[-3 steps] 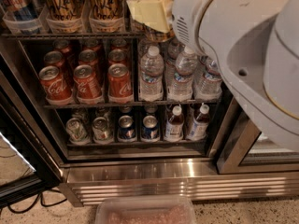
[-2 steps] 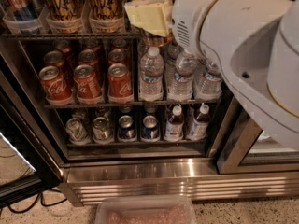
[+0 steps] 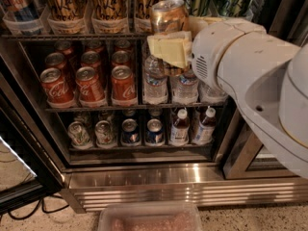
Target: Pick orange can from top shelf of fridge
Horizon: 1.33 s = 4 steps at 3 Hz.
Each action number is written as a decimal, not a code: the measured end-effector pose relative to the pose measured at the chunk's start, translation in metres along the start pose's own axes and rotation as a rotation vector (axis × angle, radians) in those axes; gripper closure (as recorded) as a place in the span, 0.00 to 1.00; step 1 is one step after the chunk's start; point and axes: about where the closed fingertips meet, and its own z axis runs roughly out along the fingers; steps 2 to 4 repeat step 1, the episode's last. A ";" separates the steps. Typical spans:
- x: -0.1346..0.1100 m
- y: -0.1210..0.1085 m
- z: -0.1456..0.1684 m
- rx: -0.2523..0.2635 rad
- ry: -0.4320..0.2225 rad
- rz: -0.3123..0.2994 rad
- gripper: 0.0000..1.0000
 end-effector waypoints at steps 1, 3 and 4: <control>0.001 0.000 0.000 0.000 0.001 0.000 1.00; 0.001 0.000 0.000 0.000 0.001 0.000 1.00; 0.001 0.000 0.000 0.000 0.001 0.000 1.00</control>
Offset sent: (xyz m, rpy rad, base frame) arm 0.0000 0.0000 0.0000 0.0000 0.0000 0.0000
